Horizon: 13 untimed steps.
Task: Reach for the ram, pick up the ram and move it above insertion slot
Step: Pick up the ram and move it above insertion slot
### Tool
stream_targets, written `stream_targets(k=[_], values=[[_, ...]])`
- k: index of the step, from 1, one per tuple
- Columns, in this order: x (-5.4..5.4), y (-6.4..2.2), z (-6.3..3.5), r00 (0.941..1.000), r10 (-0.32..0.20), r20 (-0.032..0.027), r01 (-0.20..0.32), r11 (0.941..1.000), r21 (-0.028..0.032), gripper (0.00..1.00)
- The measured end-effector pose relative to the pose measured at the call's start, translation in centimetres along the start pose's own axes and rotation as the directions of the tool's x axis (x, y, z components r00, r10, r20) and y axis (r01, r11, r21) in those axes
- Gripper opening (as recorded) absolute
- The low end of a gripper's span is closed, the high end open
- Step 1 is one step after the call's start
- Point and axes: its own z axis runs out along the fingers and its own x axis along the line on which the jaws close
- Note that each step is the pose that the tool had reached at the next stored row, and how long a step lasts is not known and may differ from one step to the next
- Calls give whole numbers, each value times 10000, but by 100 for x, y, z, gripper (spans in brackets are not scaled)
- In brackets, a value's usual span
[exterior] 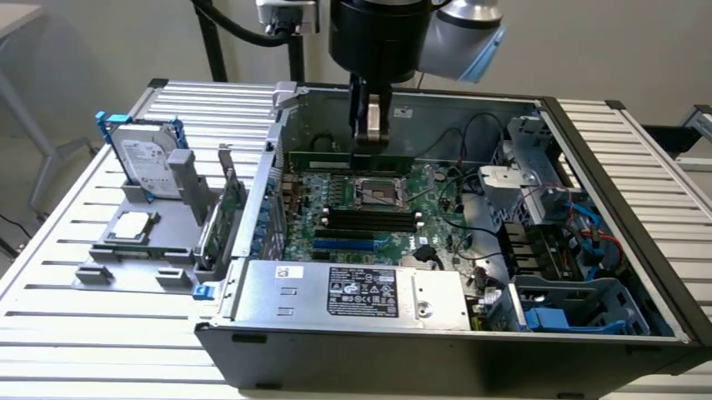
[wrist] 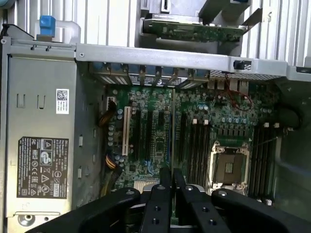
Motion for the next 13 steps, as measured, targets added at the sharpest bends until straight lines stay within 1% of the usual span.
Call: stream_targets(k=[4, 8, 13], values=[[-129, -92, 18, 10000, 1, -32, -1, 10000, 0, 14], [-271, -156, 43, 10000, 2, -74, -2, 10000, -3, 14], [-400, -201, 85, 10000, 18, -81, -18, 10000, -1, 14]])
